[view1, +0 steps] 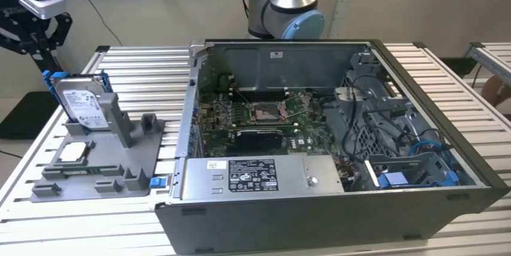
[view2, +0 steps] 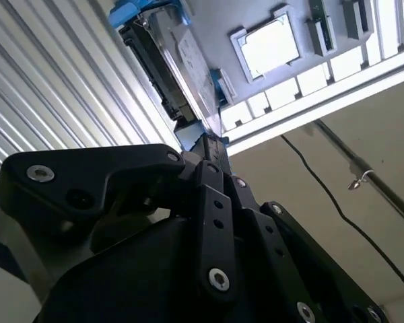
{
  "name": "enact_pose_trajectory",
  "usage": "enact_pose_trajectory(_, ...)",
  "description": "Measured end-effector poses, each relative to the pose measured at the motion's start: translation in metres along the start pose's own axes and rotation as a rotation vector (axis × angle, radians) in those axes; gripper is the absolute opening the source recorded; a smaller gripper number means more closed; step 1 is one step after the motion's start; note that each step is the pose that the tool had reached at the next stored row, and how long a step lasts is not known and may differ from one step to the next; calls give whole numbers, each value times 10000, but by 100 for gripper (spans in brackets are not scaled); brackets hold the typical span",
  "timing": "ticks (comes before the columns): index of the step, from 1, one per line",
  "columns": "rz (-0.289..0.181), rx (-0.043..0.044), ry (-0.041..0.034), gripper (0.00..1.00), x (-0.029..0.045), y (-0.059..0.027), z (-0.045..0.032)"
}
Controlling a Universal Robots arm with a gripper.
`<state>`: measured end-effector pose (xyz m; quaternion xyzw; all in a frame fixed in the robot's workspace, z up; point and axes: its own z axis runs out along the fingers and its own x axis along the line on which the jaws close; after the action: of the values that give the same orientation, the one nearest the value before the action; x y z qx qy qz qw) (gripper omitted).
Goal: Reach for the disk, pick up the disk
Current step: 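Pick up the disk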
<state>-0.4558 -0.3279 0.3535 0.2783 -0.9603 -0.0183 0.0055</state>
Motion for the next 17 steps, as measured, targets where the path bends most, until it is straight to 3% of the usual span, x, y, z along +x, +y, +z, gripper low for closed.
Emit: enact_pose_trajectory(17,-3092,2,117,0,0,1,0)
